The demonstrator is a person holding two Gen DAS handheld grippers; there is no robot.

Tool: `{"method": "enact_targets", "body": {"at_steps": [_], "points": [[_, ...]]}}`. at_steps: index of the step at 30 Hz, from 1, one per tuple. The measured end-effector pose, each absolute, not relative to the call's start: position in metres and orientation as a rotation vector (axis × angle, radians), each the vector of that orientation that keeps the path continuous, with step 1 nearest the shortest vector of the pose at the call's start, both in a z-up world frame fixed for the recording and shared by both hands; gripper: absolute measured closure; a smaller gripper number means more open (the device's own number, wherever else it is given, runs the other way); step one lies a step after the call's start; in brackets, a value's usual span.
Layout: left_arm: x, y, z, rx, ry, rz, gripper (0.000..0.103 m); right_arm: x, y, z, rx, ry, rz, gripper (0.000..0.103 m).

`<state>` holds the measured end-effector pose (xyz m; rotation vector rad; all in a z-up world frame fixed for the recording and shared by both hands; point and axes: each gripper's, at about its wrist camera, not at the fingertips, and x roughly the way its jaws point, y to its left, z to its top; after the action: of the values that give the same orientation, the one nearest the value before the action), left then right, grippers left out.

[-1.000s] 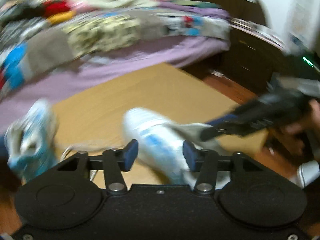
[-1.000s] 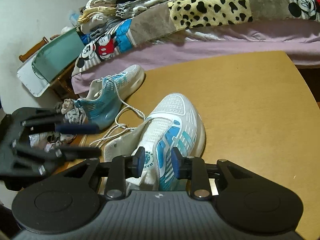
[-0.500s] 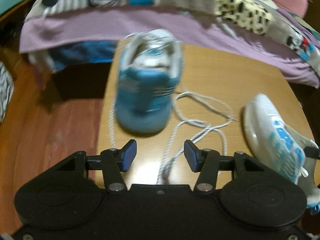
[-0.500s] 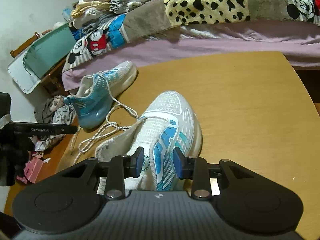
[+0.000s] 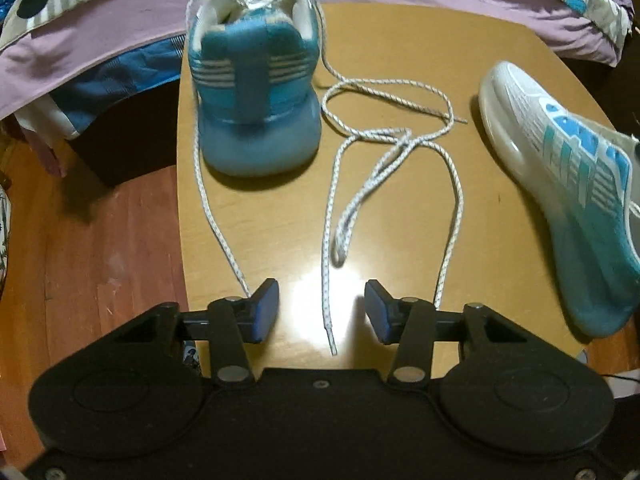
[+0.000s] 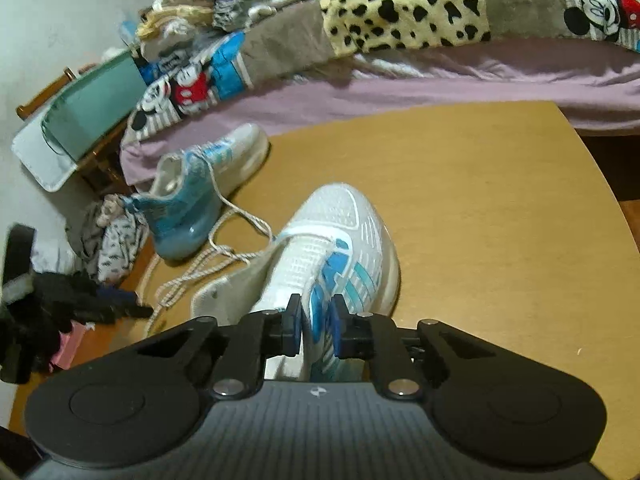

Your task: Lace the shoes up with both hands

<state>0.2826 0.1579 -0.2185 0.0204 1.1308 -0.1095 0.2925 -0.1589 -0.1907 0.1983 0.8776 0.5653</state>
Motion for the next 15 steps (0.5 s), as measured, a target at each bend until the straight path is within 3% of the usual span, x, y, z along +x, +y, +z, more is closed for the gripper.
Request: {"method": "enact_targets", "body": {"at_steps": [6,9,10,11,15], "points": [[0.284,0.156,-0.225,0.029,1.142,-0.123,0.070,0.294,-0.159,-0.177,0.236,0.793,0.601,0.087],[0.286,0.157,-0.226,0.030,1.135,-0.112,0.083,0.294,-0.154,-0.174,0.243,0.776,0.629,0.085],[0.286,0.157,-0.226,0.031,1.130,-0.107,0.096,0.294,-0.151,-0.173,0.239,0.772,0.637,0.085],[0.287,0.158,-0.226,0.031,1.125,-0.101,0.099,0.293,-0.149,-0.173,0.234,0.768,0.646,0.085],[0.283,0.164,-0.204,0.042,1.023,-0.045,0.101,0.291,-0.139,-0.169,0.225,0.751,0.684,0.084]]}}
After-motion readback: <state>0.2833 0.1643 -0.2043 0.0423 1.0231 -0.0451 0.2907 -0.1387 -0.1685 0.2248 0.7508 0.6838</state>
